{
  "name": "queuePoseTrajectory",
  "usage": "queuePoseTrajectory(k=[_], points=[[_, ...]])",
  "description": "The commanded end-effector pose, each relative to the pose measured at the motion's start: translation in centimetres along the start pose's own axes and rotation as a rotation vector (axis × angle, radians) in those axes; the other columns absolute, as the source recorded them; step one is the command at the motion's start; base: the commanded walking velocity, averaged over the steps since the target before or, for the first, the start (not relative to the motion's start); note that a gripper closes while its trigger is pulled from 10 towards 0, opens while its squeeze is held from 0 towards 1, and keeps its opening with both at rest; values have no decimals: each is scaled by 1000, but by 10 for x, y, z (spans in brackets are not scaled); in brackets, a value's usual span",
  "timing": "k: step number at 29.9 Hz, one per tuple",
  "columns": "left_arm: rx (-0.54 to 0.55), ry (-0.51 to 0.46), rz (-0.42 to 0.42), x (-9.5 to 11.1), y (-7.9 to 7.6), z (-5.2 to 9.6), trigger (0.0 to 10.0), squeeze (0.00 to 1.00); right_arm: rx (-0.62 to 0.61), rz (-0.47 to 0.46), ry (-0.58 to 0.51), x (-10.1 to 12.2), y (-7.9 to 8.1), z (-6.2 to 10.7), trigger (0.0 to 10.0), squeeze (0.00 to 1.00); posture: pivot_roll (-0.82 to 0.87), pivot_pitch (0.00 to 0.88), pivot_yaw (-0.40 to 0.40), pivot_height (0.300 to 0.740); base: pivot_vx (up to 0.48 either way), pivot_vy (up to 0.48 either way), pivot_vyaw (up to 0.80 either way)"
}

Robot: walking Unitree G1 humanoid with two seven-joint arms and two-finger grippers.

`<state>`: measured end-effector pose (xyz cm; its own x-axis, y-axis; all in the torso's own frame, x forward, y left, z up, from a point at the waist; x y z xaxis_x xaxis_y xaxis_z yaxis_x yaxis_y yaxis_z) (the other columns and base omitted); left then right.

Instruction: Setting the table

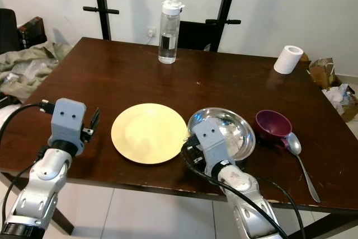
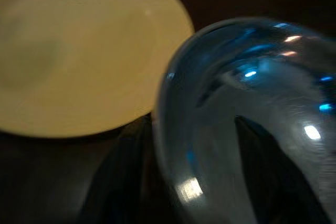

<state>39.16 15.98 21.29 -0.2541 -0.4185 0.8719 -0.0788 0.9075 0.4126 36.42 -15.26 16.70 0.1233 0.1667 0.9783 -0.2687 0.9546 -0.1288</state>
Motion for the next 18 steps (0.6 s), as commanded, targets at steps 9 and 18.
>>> queuePoseTrajectory(k=[9, 18], points=[[-10, 4, 2, -2, -3, 0, 10000, 0, 73, -256, -301, 78, 0, 32, 10000, 0, 8, 114, 41, 740, 0, 0, 0], [-89, 26, 138, 4, -23, 3, 10000, 0, -88, -527, -494, 80, 1, 36, 10000, 0, 32, 117, 68, 740, 0, 0, 0]])
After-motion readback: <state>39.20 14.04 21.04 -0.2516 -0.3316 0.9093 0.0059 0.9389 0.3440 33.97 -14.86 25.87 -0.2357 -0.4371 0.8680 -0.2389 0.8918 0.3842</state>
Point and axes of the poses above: a point about 5 cm out from each wrist's last joint towards the gripper, its own z axis pointing back from the gripper into the wrist, its own x axis along the axis of the wrist's last joint, y = z × x, the point moved 6 cm from there along -z, pointing out of the wrist towards the gripper, and after that the axes turned 9 degrees about -z, right-handed, at the moved point
